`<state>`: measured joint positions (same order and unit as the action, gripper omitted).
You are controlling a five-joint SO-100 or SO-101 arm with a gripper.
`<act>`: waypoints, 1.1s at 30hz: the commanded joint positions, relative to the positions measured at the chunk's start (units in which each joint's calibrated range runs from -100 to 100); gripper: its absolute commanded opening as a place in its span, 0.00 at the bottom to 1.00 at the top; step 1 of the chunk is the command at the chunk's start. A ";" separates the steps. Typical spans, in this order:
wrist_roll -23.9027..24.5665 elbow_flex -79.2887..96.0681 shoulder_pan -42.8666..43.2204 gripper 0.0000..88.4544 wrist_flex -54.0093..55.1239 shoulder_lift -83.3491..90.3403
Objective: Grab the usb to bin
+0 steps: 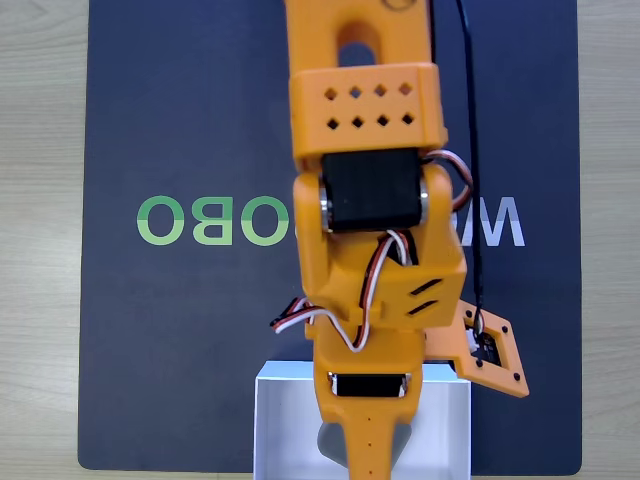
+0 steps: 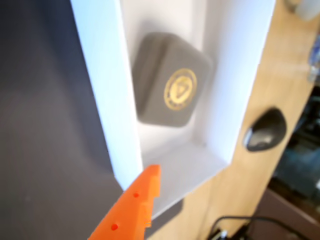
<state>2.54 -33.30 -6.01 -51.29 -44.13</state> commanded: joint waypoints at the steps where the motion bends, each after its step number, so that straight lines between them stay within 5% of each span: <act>1: 0.19 -3.10 0.29 0.62 -1.22 7.12; 7: 0.19 -2.02 -0.30 0.24 -1.65 14.75; 12: -0.18 7.56 -0.30 0.01 -0.69 26.96; 24: -0.44 48.75 0.79 0.01 7.77 69.52; 33: -6.96 93.38 0.46 0.01 6.90 105.13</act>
<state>-3.80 49.84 -5.39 -44.40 50.51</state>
